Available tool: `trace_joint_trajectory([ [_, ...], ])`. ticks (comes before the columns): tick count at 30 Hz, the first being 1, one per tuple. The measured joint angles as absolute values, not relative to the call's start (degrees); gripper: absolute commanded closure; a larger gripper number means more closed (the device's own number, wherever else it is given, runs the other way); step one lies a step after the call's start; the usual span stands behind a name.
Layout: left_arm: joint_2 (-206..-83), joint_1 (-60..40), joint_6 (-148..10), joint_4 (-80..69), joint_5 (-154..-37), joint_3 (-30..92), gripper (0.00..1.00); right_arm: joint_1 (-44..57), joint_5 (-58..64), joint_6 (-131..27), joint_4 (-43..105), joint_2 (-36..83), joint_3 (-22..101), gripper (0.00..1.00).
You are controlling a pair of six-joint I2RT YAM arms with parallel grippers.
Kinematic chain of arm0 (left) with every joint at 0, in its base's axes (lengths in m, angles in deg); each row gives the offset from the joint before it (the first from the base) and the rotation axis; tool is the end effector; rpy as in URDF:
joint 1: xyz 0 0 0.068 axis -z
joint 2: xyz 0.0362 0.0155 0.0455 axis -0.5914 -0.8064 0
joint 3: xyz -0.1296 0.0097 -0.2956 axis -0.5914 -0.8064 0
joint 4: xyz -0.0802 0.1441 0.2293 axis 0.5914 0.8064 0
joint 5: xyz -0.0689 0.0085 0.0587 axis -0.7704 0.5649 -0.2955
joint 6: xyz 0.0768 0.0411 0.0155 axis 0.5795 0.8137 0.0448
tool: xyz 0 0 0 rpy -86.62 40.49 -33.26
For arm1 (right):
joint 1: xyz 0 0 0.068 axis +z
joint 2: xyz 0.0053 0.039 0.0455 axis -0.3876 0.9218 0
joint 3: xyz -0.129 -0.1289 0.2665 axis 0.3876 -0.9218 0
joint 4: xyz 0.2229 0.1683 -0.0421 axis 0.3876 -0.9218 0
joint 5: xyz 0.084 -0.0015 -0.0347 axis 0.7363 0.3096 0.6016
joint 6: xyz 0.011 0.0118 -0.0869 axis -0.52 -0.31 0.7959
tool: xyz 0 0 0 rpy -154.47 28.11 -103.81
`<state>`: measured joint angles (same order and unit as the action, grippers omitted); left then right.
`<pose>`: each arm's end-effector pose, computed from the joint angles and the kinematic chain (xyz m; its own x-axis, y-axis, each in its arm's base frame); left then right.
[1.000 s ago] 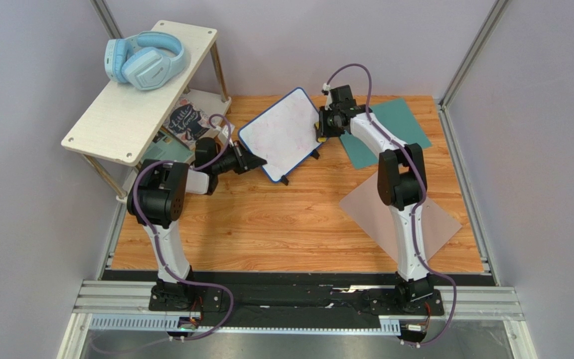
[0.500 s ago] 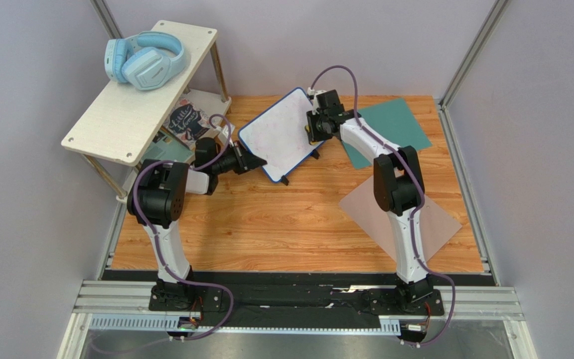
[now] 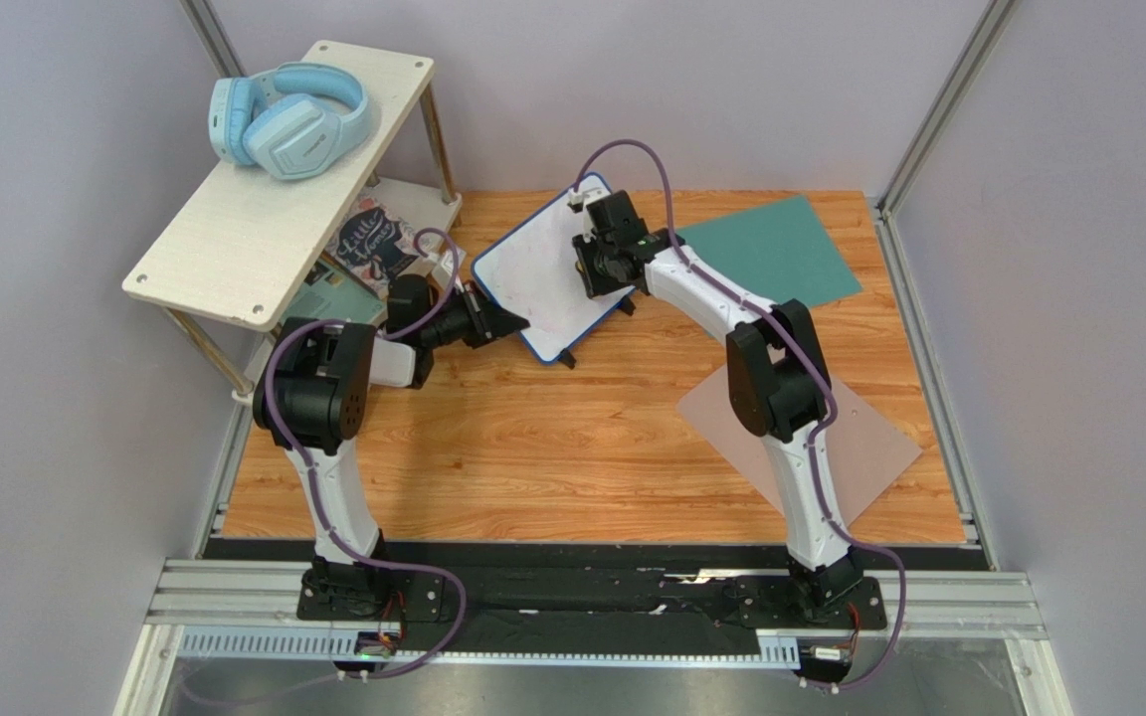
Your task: Erase the whiteboard
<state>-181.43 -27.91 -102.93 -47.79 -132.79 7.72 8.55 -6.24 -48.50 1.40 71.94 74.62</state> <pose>0.4213 -0.1185 0.1533 -0.7701 -0.3897 -0.5051 0.3172 0.4530 -0.8332 0.5079 0.3071 0.2123 -0.6713 -0.3432 -0.6570 -0.4694 0.8828 0.0184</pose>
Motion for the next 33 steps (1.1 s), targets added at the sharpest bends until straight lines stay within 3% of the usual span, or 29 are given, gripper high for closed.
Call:
trace_joint_trajectory([
  [16, -181.48, -27.96, -102.78, -47.9, -132.79, 7.72, 1.0, 13.4, -8.06, -50.64, 0.66, 70.36, 73.22, 1.0],
  [33, -181.54, -27.39, -102.6, -48.53, -132.87, 7.72, 1.0, 4.7, -10.7, -57.42, 6.1, 67.76, 65.16, 1.0],
])
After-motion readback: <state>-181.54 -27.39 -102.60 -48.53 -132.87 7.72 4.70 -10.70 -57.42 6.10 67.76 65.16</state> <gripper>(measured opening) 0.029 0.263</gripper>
